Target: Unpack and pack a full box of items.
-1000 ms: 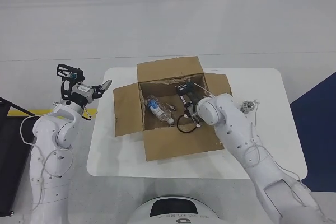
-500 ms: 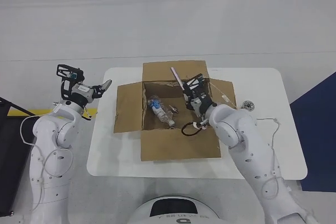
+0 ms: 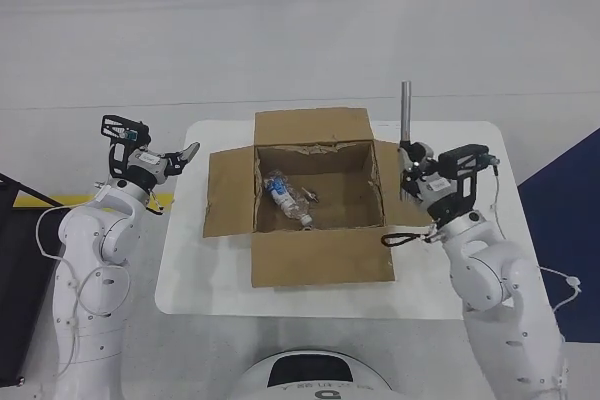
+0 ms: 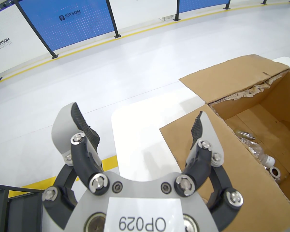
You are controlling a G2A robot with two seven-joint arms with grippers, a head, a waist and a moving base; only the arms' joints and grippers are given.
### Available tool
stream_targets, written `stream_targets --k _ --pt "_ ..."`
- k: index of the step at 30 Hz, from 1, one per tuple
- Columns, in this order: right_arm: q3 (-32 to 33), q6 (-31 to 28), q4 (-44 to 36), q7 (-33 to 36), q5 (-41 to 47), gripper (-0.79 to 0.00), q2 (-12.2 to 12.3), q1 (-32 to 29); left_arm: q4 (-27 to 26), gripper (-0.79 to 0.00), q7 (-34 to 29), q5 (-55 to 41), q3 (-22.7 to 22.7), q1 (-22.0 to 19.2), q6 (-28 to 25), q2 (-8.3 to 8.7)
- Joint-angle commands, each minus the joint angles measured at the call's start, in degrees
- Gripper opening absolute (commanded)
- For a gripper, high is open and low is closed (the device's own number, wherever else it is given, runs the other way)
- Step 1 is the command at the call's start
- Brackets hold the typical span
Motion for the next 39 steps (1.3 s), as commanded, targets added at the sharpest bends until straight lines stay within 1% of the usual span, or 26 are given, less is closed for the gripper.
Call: stream_targets --k 1,4,7,12,17,21,26,30,35,39 --pt "4.1 0.0 0.2 -1.3 3.7 -0.785 0.1 -3.6 0.0 0.0 0.0 0.0 0.0 0.0 0.0 0.0" --pt "9.1 -0.8 2.2 -1.3 8.9 -0.785 0.2 -6.6 0.0 0.0 0.0 0.0 0.0 0.0 0.0 0.0" --pt "12.9 -0.7 6.7 0.5 15.2 -0.785 0.3 -6.4 0.0 0.0 0.0 0.0 0.0 0.0 0.0 0.0" --pt "16.1 -1.8 15.6 7.5 22.3 -0.785 0.9 -3.1 0.0 0.0 0.0 0.0 0.0 0.0 0.0 0.0" --pt "16.0 -2.4 24.6 14.6 27.6 -0.785 1.4 1.7 0.0 0.0 0.0 0.0 0.0 0.0 0.0 0.0" --pt "16.3 -3.4 31.5 17.0 30.5 -0.785 1.8 5.9 0.0 0.0 0.0 0.0 0.0 0.0 0.0 0.0" --pt "17.0 -4.3 38.6 17.8 32.6 -0.785 2.3 9.6 0.0 0.0 0.0 0.0 0.0 0.0 0.0 0.0" --pt "17.1 -2.6 44.9 18.5 33.3 -0.785 2.7 13.2 0.0 0.0 0.0 0.0 0.0 0.0 0.0 0.0" --pt "15.2 -0.6 52.5 20.7 30.7 -0.785 3.2 18.4 0.0 0.0 0.0 0.0 0.0 0.0 0.0 0.0" --pt "13.8 -0.4 55.8 21.0 29.8 -0.785 3.4 21.0 0.0 0.0 0.0 0.0 0.0 0.0 0.0 0.0"
